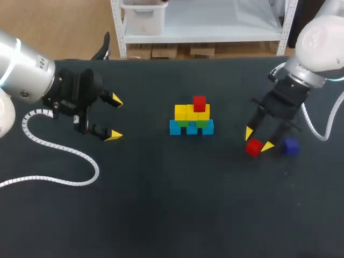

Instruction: Place the blue cubes, place green cubes on the blue cubes, place the yellow cubes on the green cubes, then place the red cubes on the yellow cubes, and place purple cube on the red cubes.

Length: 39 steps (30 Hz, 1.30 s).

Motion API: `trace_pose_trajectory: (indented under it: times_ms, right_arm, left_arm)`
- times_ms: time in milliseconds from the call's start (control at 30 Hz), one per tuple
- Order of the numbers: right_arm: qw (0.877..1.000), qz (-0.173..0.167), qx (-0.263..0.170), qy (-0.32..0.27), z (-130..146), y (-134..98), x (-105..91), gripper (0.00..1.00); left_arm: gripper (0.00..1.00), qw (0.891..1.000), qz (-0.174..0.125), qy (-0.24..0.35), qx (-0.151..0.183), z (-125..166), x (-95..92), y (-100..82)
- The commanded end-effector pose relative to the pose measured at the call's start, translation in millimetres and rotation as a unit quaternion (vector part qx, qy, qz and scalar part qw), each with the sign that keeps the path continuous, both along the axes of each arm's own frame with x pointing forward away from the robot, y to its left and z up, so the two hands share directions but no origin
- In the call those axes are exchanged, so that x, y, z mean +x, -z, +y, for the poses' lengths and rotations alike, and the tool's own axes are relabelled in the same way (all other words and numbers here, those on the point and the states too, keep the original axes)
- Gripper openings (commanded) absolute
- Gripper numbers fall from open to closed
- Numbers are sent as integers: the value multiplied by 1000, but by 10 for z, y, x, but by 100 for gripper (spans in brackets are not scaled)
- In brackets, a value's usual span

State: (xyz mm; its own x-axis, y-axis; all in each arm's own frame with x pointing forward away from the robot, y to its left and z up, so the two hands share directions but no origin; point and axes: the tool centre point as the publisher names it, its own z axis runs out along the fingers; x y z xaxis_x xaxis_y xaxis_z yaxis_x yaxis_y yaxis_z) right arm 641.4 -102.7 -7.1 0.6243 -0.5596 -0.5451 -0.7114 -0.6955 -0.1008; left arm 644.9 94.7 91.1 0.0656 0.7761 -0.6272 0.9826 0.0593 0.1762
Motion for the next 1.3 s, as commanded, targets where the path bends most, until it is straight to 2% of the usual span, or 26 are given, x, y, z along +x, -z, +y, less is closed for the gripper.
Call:
trace_pose_trajectory:
  times_ms: [33,233,367,500,533,567,667,833,967,1133,1300]
  right_arm:
    - [1000,3,-3,-2,15,-12,2,0]
    - [999,5,15,37,107,-203,-110,0]
    - [995,-3,26,91,266,-333,-239,0]
    - [976,7,33,214,471,-385,-375,0]
    - [975,7,38,219,515,-388,-419,0]
    - [966,15,43,256,596,-385,-484,0]
    - [955,28,51,290,798,-344,-619,0]
    - [945,55,53,317,1160,-246,-783,0]
    - [939,49,41,337,1404,-180,-829,0]
    - [940,36,31,337,1686,-99,-871,0]
    - [942,41,33,331,1915,-17,-875,0]
  left_arm:
    - [100,1000,-2,1,-2,9,-4,9]
    - [100,1000,-2,1,-2,9,-4,9]
    - [100,1000,-2,1,-2,9,-4,9]
    - [100,1000,-2,1,-2,9,-4,9]
    - [100,1000,-2,1,-2,9,-4,9]
    - [100,1000,-2,1,-2,9,-4,9]
    - [100,1000,-2,1,-2,9,-4,9]
    - [100,1000,-2,1,-2,9,-4,9]
    - [100,1000,-2,1,-2,9,-4,9]
    - [100,1000,-2,1,-2,9,-4,9]
    - [100,1000,-2,1,-2,9,-4,9]
